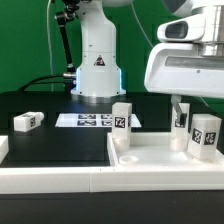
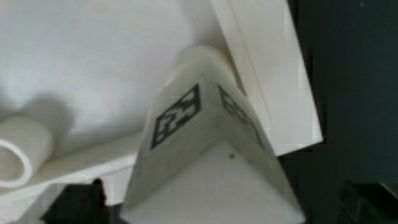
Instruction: Assemble square table
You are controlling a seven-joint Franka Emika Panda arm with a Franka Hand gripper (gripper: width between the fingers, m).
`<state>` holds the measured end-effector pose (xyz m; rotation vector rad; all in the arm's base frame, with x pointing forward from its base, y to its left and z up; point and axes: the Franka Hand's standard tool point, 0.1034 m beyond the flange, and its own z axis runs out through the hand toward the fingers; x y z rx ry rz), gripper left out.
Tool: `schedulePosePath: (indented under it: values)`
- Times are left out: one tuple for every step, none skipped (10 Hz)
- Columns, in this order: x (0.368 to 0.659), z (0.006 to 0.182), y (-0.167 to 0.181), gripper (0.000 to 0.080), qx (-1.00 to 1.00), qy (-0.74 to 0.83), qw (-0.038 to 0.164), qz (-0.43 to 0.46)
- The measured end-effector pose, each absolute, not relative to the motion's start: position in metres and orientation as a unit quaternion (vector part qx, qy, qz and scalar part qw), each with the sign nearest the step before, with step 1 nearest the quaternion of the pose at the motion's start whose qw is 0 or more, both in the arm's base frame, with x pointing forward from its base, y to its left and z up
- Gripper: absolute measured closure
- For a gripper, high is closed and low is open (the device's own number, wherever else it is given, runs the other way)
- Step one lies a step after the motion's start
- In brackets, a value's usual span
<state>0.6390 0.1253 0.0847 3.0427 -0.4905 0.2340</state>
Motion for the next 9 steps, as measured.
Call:
schedulePosePath:
  values:
    - [0.6396,0.0853,0.1259,0.015,0.99,-0.117,0.03,0.076]
    - [0.6401,0.086,0.1266,0.015,0.992,-0.093,0.031,0.076]
    - [0.6402,0.0867,0.1273,0.015,0.996,-0.033,0.036,0.074]
    - [0.6403,0.0866,0.1272,0.015,0.996,-0.02,0.037,0.074]
    - [0.6399,0.0864,0.1259,0.015,0.996,0.019,0.04,0.072]
    - [0.6381,0.085,0.1246,0.015,0.995,0.054,0.043,0.069]
    - [0.636,0.0832,0.1241,0.015,0.994,0.08,0.045,0.066]
    - [0.6339,0.0814,0.1246,0.015,0.993,0.088,0.045,0.064]
    - [0.6333,0.0811,0.1255,0.015,0.993,0.089,0.045,0.063]
